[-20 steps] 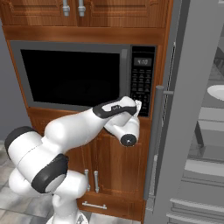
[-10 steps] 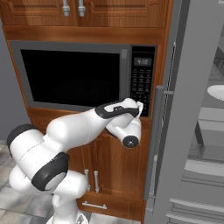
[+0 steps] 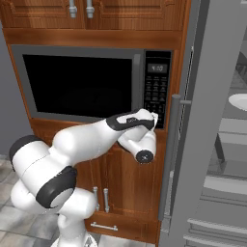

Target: Transport the chicken drumstick from the fridge to the microwave and turn on the microwave.

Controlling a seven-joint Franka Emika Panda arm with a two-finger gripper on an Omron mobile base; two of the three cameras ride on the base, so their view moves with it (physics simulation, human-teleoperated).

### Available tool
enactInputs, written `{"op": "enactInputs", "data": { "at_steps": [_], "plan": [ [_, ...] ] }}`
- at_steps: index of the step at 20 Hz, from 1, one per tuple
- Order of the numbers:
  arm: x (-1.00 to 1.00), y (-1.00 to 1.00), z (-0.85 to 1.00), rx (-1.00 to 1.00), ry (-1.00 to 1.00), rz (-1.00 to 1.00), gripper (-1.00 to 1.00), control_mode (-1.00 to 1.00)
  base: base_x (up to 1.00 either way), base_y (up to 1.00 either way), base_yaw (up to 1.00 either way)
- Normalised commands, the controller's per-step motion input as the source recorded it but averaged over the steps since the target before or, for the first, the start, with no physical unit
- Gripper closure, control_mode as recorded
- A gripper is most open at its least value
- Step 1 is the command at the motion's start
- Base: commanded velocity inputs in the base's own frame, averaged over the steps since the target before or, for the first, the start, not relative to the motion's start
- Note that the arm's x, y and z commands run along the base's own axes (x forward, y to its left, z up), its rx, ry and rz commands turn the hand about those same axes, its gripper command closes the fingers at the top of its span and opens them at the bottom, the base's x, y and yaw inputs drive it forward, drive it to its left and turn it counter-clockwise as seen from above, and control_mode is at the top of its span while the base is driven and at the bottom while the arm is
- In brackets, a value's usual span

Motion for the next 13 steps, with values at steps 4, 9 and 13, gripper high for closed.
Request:
{"op": "enactInputs", "data": {
  "at_steps": [4,9,13],
  "plan": [
    [0.15,0.01,-0.05,0.00,0.00,0.00,-1.00,-1.00,0.00,0.00,0.00],
    [0.15,0.03,-0.08,0.00,0.00,0.00,-1.00,-1.00,0.00,0.00,0.00],
    [0.08,0.05,-0.09,0.00,0.00,0.00,-1.00,-1.00,0.00,0.00,0.00]
  ]
}}
